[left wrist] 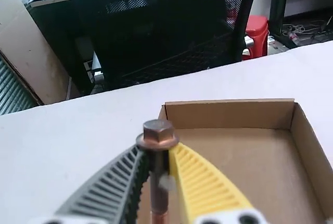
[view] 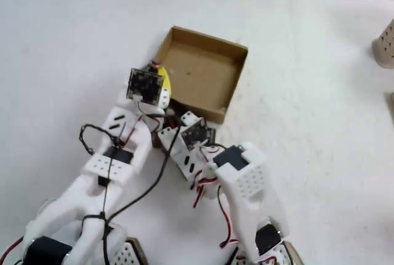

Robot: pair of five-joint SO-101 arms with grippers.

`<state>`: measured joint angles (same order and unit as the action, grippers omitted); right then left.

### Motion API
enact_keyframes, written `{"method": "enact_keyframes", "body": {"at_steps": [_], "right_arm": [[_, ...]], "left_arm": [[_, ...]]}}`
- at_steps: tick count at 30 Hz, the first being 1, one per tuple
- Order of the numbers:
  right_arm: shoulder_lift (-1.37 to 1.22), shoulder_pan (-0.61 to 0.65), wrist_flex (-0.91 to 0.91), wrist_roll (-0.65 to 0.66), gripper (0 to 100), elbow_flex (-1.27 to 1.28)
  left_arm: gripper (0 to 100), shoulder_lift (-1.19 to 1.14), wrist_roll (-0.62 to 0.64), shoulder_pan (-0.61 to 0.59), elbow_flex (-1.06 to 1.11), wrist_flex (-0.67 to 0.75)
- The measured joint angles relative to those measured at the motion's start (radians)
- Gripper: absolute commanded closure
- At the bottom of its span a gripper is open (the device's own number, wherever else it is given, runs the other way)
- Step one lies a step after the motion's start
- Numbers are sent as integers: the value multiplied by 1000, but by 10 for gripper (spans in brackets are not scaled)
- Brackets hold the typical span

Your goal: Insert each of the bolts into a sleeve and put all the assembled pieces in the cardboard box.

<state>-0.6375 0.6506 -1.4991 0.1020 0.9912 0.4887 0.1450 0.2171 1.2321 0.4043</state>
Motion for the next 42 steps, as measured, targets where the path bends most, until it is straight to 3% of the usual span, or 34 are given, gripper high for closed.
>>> {"method": "enact_keyframes", "body": {"at_steps": [4, 26, 42], "right_arm": [[0, -2, 0, 0, 982, 0], [-3, -2, -28, 0, 982, 2], [-3, 0, -28, 0, 982, 2]], "left_arm": [[976, 0, 2, 2, 2, 0], [976, -2, 368, -9, -41, 35], [976, 0, 387, 0, -21, 38]]}}
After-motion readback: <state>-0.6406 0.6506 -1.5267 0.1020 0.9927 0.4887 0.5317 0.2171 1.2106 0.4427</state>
